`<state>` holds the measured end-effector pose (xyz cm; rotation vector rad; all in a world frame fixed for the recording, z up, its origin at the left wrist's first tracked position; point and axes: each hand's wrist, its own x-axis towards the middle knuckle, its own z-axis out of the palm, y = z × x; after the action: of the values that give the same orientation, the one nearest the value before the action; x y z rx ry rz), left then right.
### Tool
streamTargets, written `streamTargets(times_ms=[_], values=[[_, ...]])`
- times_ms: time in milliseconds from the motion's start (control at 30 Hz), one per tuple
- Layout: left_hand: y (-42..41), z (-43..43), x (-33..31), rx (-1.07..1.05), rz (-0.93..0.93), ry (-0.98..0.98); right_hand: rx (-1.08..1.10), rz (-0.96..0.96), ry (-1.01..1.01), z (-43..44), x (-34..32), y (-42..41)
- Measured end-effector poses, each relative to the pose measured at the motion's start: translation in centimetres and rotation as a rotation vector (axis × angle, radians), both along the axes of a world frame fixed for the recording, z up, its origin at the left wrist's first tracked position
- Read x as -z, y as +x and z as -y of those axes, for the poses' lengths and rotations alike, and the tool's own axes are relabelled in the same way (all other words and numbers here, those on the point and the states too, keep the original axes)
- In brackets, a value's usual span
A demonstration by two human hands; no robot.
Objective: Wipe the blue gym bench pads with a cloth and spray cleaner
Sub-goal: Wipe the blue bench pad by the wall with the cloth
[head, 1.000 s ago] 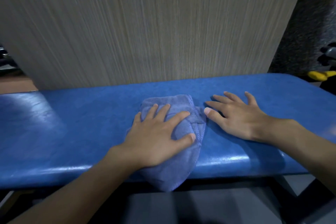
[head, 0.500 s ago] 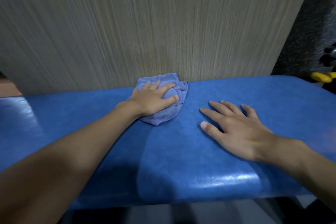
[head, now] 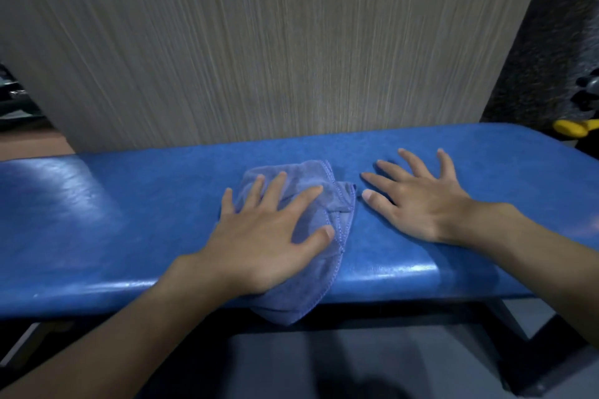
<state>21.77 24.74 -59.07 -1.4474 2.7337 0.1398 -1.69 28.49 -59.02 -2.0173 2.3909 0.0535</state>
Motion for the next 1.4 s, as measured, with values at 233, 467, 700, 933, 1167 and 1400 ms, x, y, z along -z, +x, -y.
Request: streamTargets(times_ms=[233, 467, 700, 933, 1167, 1400], values=[[-2.3, 6.3, 1.1, -0.024, -0.029, -0.097, -0.022, 0.119, 0.023, 0.5, 0.2, 0.8], [-5.6, 17.6, 0.7, -0.042, -0.093, -0.062, -0.041, 0.124, 0.0, 0.7, 0.6, 0.6], [-4.5, 15.0, 1.1, -0.013, -0.092, -0.071, -0.032, 0.137, -0.003, 0.6, 0.5, 0.7], [-0.1, 4.5, 1.2, 0.043, -0.023, -0.101, -0.019, 0.139, 0.002, 0.4, 0.4, 0.8], [1.4, 1.9, 1.2, 0.015, -0.045, -0.103, -0.023, 0.093, -0.027, 0.6, -0.6, 1.4], [-0.7, 11.9, 1.3, 0.008, -0.095, -0.085, -0.069, 0.137, 0.004, 1.1, 0.7, 2.2]])
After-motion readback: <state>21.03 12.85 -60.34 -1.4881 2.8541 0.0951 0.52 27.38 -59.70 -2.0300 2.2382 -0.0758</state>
